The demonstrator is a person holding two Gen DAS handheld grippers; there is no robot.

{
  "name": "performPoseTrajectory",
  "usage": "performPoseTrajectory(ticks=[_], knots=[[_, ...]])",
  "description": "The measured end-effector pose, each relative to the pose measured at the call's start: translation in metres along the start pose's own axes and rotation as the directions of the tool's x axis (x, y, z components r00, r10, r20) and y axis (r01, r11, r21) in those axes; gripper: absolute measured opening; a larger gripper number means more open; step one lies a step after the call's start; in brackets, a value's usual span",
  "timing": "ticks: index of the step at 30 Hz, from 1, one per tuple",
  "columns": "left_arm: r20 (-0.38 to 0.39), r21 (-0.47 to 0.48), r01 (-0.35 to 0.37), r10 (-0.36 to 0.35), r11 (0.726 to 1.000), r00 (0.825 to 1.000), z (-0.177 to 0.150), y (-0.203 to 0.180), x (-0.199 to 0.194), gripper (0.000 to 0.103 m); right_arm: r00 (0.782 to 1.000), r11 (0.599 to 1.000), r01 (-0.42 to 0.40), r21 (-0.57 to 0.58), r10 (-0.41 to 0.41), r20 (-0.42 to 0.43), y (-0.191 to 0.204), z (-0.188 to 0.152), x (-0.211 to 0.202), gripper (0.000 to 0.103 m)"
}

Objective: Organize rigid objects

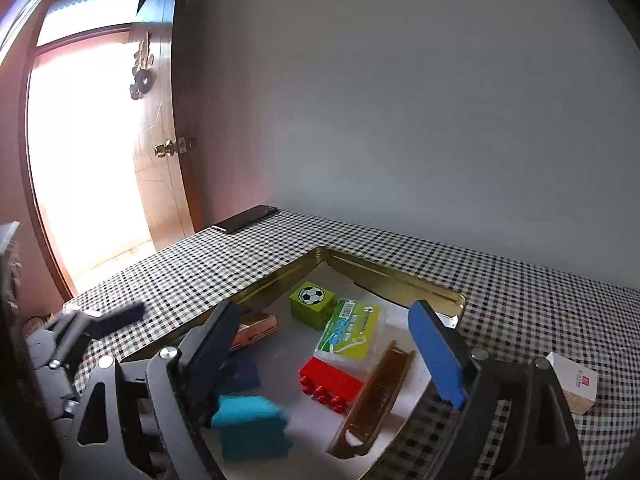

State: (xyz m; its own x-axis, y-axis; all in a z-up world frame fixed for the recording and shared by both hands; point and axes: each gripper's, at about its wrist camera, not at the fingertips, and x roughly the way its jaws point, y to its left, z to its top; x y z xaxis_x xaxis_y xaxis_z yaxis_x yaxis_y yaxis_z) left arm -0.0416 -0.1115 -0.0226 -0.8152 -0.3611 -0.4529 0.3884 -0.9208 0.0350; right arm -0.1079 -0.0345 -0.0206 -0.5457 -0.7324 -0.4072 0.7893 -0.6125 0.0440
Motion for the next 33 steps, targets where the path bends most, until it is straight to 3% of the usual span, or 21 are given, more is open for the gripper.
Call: performPoseTrajectory(ticks=[16, 21, 33], knots=[[-0.015, -0.041, -0.039, 0.038, 0.998, 0.999, 0.016, 0.024, -0.021, 0.102, 0.998, 1.000, 0.010, -0.016, -0.009, 0.055, 0.009, 0.005, -0.034, 0.089], [-0.037, -0.071, -0.019, 0.017, 0.997, 0.999, 0.016, 0.034, -0.018, 0.102, 0.997, 1.000, -0.004, -0.017, 0.005, 0.071, 0.012, 0.007, -0.042, 0.089], [-0.034, -0.076, -0.048, 0.046, 0.996, 0.998, 0.013, 0.037, -0.015, 0.102, 0.998, 1.000, -0.007, -0.012, 0.007, 0.064, 0.013, 0.003, -0.044, 0.089]])
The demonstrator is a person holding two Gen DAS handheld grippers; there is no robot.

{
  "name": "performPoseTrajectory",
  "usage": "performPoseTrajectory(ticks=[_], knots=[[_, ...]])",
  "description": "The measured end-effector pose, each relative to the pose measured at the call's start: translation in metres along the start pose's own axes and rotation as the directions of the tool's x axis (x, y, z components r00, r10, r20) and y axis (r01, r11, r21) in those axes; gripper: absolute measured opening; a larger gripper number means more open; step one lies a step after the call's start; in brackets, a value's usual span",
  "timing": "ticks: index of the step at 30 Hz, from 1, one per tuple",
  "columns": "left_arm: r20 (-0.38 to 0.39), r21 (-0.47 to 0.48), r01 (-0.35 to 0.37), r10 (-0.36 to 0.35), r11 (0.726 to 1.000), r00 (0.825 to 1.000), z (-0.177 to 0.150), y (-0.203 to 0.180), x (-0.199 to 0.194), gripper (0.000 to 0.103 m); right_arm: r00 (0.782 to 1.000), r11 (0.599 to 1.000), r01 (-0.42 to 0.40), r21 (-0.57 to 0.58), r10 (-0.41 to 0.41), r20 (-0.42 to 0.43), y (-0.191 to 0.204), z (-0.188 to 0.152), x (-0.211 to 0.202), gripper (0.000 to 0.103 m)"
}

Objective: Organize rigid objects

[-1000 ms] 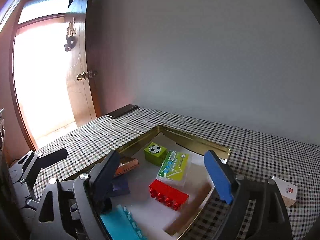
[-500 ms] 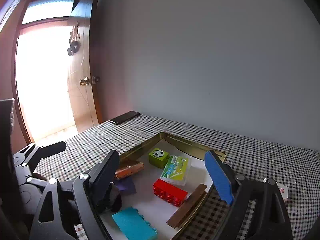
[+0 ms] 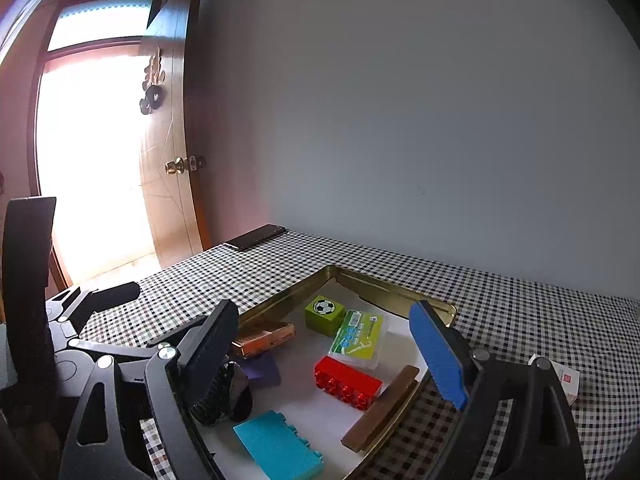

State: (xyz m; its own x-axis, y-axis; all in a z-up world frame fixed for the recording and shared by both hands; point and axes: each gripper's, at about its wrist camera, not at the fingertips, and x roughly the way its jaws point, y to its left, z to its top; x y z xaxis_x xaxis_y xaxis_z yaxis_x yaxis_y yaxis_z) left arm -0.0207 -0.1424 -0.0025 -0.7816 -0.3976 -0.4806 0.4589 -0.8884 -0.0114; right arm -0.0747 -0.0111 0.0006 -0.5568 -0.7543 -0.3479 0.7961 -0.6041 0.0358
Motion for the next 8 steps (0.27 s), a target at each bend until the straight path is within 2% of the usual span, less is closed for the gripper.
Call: performPoseTrajectory(ticks=[8], knots=[[0.030, 0.013, -0.014, 0.013, 1.000, 0.999, 0.0003, -0.0027, -0.0055, 0.102, 1.000, 1.000, -0.010, 0.009, 0.010, 0.002, -0.0013, -0.0019, -0.0045, 0.089]])
